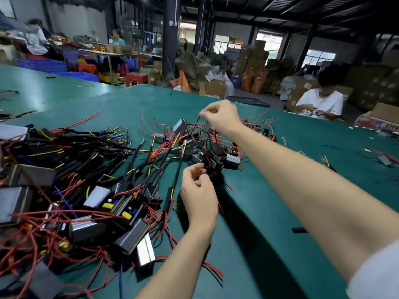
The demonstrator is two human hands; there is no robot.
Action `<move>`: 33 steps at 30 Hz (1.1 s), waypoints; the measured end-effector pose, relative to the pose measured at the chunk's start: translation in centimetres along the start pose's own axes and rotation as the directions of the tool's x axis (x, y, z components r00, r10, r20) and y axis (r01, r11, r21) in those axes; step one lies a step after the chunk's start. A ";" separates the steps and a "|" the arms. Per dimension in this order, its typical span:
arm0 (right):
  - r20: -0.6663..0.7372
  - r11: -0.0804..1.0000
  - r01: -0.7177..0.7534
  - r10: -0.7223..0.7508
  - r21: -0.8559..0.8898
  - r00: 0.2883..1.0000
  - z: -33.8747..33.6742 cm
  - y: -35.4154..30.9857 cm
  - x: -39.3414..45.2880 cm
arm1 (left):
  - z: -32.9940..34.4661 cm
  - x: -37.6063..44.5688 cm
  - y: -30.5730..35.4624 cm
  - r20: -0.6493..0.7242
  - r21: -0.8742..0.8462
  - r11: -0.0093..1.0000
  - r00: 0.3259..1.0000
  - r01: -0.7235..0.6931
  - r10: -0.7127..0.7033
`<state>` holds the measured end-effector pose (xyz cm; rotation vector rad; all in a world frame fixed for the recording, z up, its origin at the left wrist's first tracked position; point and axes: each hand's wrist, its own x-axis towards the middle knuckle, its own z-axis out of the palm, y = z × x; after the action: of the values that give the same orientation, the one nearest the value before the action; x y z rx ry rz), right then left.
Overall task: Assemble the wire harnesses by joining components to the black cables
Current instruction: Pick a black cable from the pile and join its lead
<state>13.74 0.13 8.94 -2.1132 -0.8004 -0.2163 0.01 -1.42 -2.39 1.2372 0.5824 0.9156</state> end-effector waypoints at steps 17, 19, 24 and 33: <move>-0.309 0.864 0.125 0.037 0.488 0.950 -8.9 0.5 -4.6 | -0.4 0.8 0.9 0.100 -0.161 0.987 0.995 0.023 -0.007; -0.340 0.819 0.173 0.028 0.547 0.940 -9.9 0.8 -6.0 | -0.2 0.1 1.1 0.167 -0.108 0.992 0.982 -0.069 0.086; -0.409 0.587 0.243 0.167 0.773 0.897 -12.9 0.5 -8.1 | -0.5 -0.8 1.3 0.189 -0.048 0.972 0.954 -0.228 0.234; -0.162 0.800 -0.017 0.142 0.600 0.976 -12.9 1.3 -13.2 | 0.2 -3.8 4.2 0.343 -0.029 0.889 0.831 -0.457 0.439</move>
<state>5.83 -16.48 10.67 -1.4907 -0.5590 -0.1062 -2.95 -4.46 1.36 1.5784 0.0293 1.0434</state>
